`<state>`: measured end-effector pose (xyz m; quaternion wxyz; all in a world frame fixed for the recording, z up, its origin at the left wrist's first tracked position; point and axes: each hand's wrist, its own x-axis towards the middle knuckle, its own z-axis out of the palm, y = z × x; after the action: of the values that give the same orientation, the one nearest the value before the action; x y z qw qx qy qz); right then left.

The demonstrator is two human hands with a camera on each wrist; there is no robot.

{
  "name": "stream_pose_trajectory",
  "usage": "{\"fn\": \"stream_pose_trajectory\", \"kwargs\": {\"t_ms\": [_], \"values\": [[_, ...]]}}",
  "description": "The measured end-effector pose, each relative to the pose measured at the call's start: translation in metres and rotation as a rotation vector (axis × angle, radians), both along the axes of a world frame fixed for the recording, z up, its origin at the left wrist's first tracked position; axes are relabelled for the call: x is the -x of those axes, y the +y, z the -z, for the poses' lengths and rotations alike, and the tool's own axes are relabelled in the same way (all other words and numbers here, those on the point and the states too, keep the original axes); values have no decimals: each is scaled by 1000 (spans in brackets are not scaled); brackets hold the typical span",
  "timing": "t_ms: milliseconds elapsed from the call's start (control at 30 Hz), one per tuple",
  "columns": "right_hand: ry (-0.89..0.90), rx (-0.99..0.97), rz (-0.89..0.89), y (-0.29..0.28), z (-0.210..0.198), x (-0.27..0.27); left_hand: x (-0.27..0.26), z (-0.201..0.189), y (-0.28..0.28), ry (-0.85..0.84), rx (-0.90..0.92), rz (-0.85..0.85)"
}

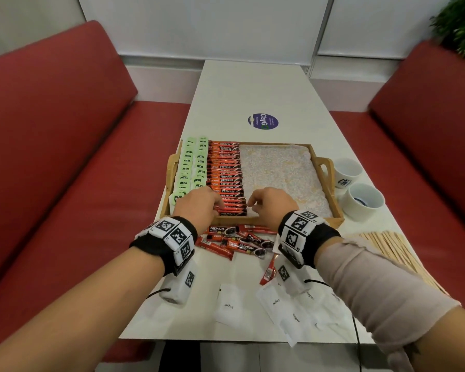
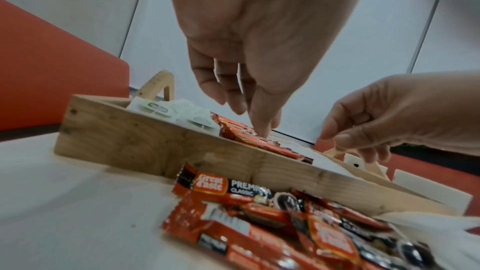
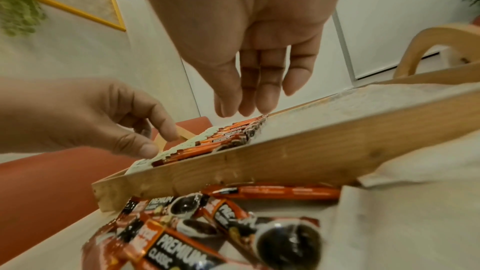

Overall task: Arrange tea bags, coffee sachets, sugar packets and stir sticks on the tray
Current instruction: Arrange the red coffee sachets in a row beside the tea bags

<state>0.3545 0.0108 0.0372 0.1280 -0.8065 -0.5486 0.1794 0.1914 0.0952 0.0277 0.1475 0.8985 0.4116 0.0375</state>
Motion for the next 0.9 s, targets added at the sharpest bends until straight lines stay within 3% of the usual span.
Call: {"fn": "stream_pose_trajectory", "kwargs": {"t_ms": [167, 333, 533, 900], "values": [[33, 105, -91, -25, -4, -9, -4, -3, -18, 44, 65, 86], [-26, 376, -248, -42, -7, -11, -8, -2, -30, 71, 81, 157], [-165, 554, -402, -50, 5, 7, -6, -1, -41, 56, 75, 174], [-279, 350, -381, -37, 19, 27, 16, 9, -38, 101, 117, 134]]}}
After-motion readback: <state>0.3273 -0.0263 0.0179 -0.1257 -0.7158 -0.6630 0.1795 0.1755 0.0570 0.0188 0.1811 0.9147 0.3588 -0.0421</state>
